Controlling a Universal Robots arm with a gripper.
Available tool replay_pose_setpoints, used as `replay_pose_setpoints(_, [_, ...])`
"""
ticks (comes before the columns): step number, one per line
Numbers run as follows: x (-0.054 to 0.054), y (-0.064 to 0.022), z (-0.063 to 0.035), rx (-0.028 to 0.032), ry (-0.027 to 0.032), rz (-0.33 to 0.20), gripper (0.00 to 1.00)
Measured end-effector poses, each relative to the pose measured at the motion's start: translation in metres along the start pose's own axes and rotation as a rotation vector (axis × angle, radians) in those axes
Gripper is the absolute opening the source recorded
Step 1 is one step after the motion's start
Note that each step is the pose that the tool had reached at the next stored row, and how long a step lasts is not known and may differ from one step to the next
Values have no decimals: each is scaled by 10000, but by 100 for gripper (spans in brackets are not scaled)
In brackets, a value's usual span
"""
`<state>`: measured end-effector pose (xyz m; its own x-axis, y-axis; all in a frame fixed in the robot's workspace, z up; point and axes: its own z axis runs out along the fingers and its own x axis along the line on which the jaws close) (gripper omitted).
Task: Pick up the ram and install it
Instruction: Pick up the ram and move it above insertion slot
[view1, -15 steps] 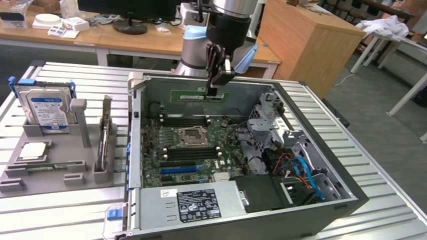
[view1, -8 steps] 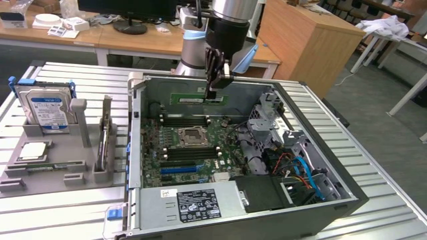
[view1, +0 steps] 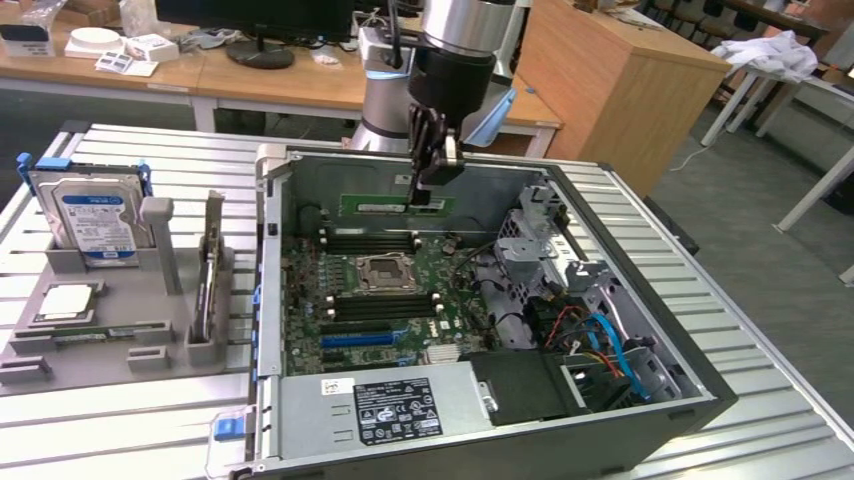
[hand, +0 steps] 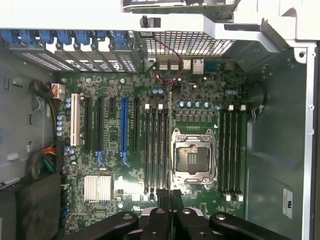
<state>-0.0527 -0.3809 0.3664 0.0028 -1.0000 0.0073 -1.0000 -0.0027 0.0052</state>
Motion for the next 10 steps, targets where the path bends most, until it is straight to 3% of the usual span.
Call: replay_pose_setpoints(10, [-1, -1, 118, 0, 0, 0, 12])
